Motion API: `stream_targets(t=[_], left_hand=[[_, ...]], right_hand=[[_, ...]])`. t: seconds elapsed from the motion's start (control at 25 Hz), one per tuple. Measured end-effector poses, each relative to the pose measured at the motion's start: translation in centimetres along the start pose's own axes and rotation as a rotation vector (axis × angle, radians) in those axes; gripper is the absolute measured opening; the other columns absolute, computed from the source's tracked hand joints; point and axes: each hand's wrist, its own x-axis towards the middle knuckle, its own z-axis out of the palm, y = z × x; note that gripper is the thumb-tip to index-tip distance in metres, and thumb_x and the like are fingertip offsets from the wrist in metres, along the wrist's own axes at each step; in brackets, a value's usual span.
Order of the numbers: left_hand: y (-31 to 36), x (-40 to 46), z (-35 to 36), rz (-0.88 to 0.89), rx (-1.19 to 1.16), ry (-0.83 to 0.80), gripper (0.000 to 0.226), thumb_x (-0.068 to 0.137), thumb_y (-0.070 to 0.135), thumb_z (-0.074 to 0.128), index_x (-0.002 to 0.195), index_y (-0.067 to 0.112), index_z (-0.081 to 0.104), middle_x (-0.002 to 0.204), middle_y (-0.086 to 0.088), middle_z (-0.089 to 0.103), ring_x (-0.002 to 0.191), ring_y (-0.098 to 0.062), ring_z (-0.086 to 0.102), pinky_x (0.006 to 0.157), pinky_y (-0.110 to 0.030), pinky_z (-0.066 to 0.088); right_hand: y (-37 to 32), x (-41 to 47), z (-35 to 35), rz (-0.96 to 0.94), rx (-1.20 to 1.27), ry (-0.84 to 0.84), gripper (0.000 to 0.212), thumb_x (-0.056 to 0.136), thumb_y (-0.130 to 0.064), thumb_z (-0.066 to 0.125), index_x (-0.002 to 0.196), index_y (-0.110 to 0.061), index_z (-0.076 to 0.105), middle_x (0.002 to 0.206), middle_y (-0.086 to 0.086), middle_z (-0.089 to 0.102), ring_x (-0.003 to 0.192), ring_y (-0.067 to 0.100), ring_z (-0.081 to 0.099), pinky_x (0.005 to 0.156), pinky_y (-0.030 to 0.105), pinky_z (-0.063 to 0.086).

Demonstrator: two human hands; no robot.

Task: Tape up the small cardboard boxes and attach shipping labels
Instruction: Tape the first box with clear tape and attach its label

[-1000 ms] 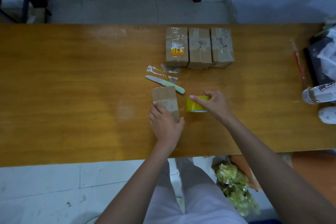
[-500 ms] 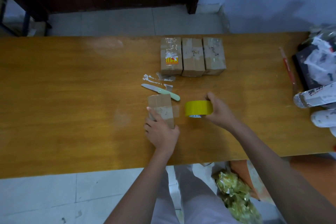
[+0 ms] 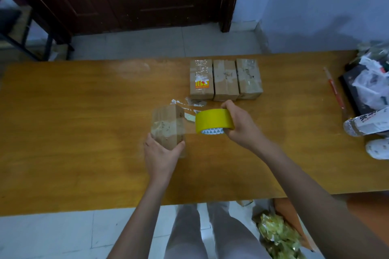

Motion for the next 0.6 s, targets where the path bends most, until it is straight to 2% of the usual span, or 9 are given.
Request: stream_targets(t=[0.08, 0.16, 0.24, 0.32, 0.48, 0.6], left_hand=[[0.6, 0.3, -0.8, 0.019, -0.070, -0.007, 0.100, 0.062, 0.046, 0.086, 0.140, 0.005, 0.037, 0.130, -0.012, 0.053, 0.120, -0.030, 0.051, 0.097, -0.047, 0.049], [0.8, 0.9, -1.9, -0.016, -0.157, -0.008, 0.100, 0.064, 0.041, 0.087, 0.142, 0.006, 0.036, 0.130, -0.010, 0.053, 0.119, -0.028, 0.053, 0.098, -0.043, 0.049], [0.5, 2.2, -3.9, -0.101, -0.294, -0.005, 0.100, 0.065, 0.035, 0.089, 0.144, 0.006, 0.034, 0.132, -0.009, 0.054, 0.118, -0.028, 0.055, 0.098, -0.043, 0.049], [-0.1, 3.2, -5.6, -0.149, -0.397, -0.031, 0.102, 0.063, 0.033, 0.090, 0.144, 0.007, 0.034, 0.132, -0.009, 0.054, 0.117, -0.028, 0.056, 0.096, -0.046, 0.051], [0.3, 2.6, -6.1, -0.202, -0.585, -0.164, 0.103, 0.055, 0.040, 0.083, 0.142, 0.011, 0.037, 0.130, -0.007, 0.055, 0.112, -0.026, 0.059, 0.087, -0.040, 0.055], [0.4, 2.5, -6.4, -0.194, -0.668, -0.233, 0.095, 0.057, 0.037, 0.082, 0.139, 0.010, 0.042, 0.125, -0.008, 0.060, 0.108, -0.026, 0.063, 0.078, -0.035, 0.056]], right_hand=[[-1.1, 0.5, -0.6, -0.029, -0.025, 0.011, 0.051, 0.073, 0.002, 0.072, 0.109, -0.021, 0.044, 0.097, -0.006, 0.052, 0.085, 0.013, 0.052, 0.060, 0.023, 0.038], [-1.6, 0.8, -1.4, -0.060, -0.161, 0.065, 0.047, 0.072, 0.002, 0.070, 0.110, -0.015, 0.048, 0.100, -0.003, 0.054, 0.087, 0.017, 0.053, 0.062, 0.029, 0.042], [-1.0, 0.9, -2.7, -0.073, -0.443, 0.156, 0.039, 0.069, 0.009, 0.063, 0.103, -0.008, 0.054, 0.096, 0.005, 0.057, 0.084, 0.023, 0.053, 0.058, 0.030, 0.037], [0.4, 0.7, -4.3, -0.019, -0.573, 0.173, 0.037, 0.067, 0.012, 0.058, 0.100, -0.005, 0.056, 0.095, 0.010, 0.059, 0.083, 0.027, 0.053, 0.055, 0.029, 0.033], [1.7, 0.0, -4.7, 0.020, -0.494, 0.115, 0.045, 0.071, 0.009, 0.058, 0.114, -0.005, 0.057, 0.109, 0.010, 0.061, 0.099, 0.028, 0.055, 0.061, 0.028, 0.036], [1.7, -0.4, -4.3, 0.020, -0.455, 0.110, 0.046, 0.070, 0.008, 0.059, 0.114, -0.005, 0.056, 0.111, 0.011, 0.060, 0.100, 0.028, 0.054, 0.063, 0.028, 0.033]])
